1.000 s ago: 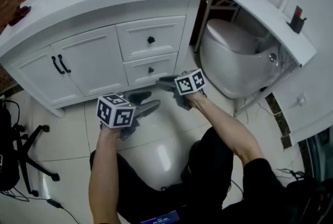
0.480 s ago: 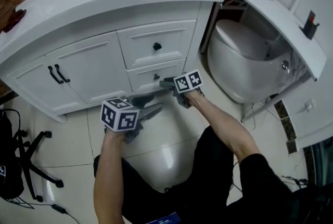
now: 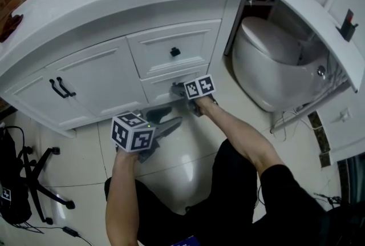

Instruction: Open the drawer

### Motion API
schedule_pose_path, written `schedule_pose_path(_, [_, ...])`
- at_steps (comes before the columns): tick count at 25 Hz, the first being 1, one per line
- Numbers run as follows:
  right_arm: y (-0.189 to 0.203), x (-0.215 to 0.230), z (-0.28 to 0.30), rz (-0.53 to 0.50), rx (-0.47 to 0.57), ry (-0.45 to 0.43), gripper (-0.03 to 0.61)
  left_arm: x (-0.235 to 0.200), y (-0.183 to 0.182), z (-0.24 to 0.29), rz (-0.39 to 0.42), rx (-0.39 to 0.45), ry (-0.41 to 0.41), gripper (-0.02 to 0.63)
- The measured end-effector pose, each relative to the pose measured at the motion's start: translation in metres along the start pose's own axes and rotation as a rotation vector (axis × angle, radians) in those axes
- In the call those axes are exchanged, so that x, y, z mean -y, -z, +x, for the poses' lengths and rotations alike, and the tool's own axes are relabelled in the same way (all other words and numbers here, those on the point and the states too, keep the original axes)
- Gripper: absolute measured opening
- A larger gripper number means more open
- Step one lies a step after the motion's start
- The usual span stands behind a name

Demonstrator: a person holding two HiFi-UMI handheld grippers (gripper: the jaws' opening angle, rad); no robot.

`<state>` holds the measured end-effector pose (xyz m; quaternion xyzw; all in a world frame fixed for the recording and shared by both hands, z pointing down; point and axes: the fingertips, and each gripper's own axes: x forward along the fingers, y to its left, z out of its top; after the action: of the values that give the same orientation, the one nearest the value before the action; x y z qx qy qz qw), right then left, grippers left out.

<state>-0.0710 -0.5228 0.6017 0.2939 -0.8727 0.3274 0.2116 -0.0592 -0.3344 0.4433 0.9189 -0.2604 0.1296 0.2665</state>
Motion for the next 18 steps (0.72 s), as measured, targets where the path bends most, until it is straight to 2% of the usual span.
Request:
schedule_pose_path(3, [-0.0031, -0.0014, 0.0053, 0.095, 0.026, -0.030, 0.210, 0.0019, 0.0000, -0.0010, 0.008, -0.002, 0.003, 0.215])
schedule_pose_path(8, [-0.0065, 0.0038, 0.0039, 0.383, 0.087, -0.144, 0.207, 0.0029, -0.0007, -0.0029, 0.013, 0.001, 0.004, 0.215])
schedule_pose_path(10, [-0.0046, 0.0052, 0.0062, 0.453, 0.087, -0.170, 0.180, 0.0039, -0.0007, -0.0023, 0.015, 0.000, 0.007, 0.215])
schedule_pose_path(12, [-0.0019, 0.0051, 0.0096, 0.476, 0.077, -0.180, 0.178, 0.0053, -0.0005, -0.0007, 0.017, -0.003, 0.010, 0.215])
schedule_pose_path(18, [-0.0017, 0.0050, 0.0108, 0.455, 0.057, -0.182, 0.173, 0.0044, -0.0005, -0.0009, 0.017, -0.006, 0.007, 0.215])
